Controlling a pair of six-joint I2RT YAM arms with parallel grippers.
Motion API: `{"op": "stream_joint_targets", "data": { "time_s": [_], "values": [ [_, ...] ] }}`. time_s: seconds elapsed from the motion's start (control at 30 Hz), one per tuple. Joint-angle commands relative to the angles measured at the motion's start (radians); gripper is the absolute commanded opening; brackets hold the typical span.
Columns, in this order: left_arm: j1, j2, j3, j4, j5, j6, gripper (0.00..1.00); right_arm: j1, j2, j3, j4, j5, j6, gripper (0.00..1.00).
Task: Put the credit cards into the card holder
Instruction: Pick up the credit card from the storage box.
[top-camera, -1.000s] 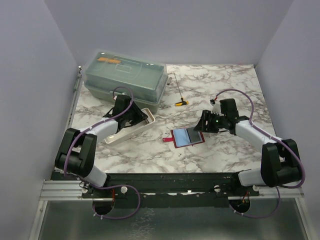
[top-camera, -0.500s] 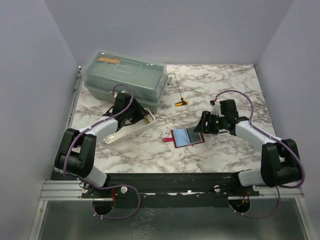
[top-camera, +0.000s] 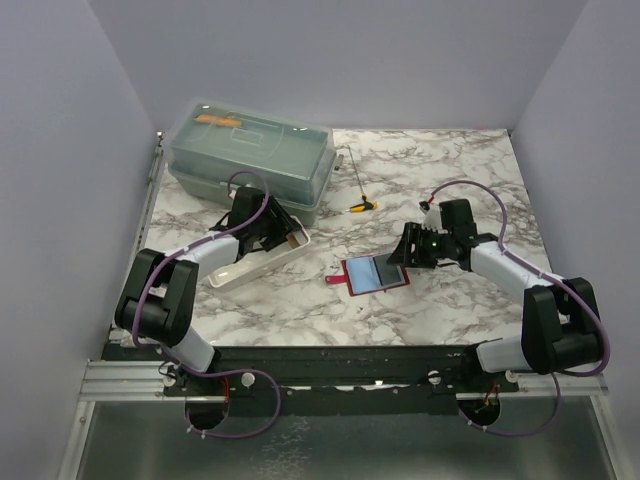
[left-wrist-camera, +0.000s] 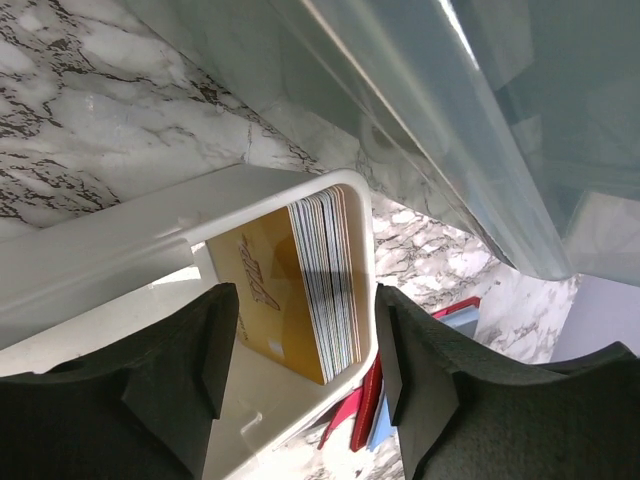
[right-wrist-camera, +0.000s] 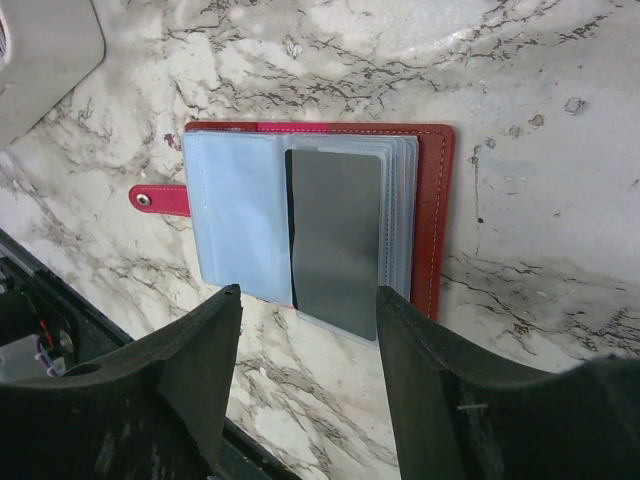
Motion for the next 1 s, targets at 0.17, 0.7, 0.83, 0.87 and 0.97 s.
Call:
{"op": "stream_joint_targets", "data": {
  "time_s": [0.17,0.7,0.83,0.87,0.97],
  "values": [
    [0.004,-0.023,0.033,0.018,0.016,-0.008,0.47,0.008,0.002,-0.003,-0.003,-0.013,-0.016,0.6],
    [0.004,-0.048,0.031,-0.022,0.007,-0.008,0.61,0.008,0.001,-0.004,-0.004,-0.013,-0.017,0.6],
    [0.004,-0.048,0.008,-0.022,0.003,-0.017,0.69,0.008,0.007,-0.005,0.001,-0.016,-0.017,0.6],
    [0.003,-0.043,0.007,-0.019,0.007,-0.02,0.7,0.008,0.008,-0.005,0.001,-0.017,-0.016,0.6],
    [0.004,-0.02,0.003,0.011,0.025,-0.031,0.69,0.007,0.008,-0.002,0.002,-0.019,-0.017,0.6]
  ]
}}
